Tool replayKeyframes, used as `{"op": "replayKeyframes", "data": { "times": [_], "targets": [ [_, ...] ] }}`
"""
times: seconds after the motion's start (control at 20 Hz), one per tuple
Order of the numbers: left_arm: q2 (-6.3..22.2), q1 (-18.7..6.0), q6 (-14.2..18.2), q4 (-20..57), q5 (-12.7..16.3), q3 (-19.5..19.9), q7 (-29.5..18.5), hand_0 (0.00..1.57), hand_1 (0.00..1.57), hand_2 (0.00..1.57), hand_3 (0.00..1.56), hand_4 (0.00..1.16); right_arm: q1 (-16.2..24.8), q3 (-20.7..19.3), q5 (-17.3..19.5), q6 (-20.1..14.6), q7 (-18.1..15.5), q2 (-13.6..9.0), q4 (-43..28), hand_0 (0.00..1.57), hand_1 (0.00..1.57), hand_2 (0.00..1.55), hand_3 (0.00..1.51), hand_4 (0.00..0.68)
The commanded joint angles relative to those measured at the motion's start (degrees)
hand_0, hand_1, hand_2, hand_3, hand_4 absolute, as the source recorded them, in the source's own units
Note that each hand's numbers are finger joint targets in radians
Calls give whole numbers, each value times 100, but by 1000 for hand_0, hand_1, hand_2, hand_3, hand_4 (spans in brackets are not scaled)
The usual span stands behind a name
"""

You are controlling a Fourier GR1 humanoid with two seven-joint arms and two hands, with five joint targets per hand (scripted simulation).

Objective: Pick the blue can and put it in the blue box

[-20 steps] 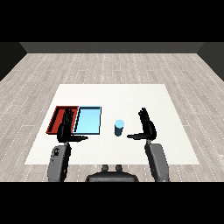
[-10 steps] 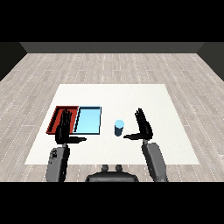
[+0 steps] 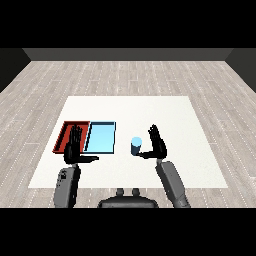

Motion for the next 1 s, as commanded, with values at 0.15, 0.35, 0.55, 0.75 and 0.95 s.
{"op": "replayKeyframes", "data": {
  "times": [0.15, 0.35, 0.55, 0.75, 0.95],
  "targets": [
    [-138, 464, 38, -743, 37, -228, 414, 0, 0, 0, 0, 0, -319, 456, -514, -387, -565, 3, 875, 0, 0, 0, 0, 0],
    [196, -166, -227, 59, 353, 289, 178, 0, 0, 0, 0, 0, -182, -118, -573, 198, -484, 3, 857, 0, 0, 0, 0, 0],
    [94, -388, 85, 1, 52, 123, 341, 0, 0, 0, 0, 0, -298, 74, -640, 209, -628, -86, 1286, 0, 0, 0, 0, 0],
    [-90, 179, -118, 249, -62, -51, -355, 0, 0, 0, 0, 0, -973, 568, -1190, -394, -1152, 2, 2194, 0, 0, 0, 0, 0],
    [-89, 284, -39, -371, 29, -104, 111, 0, 0, 0, 0, 0, -1081, 763, -1482, -501, -1306, 3, 2307, 0, 0, 0, 0, 0]
  ]
}}
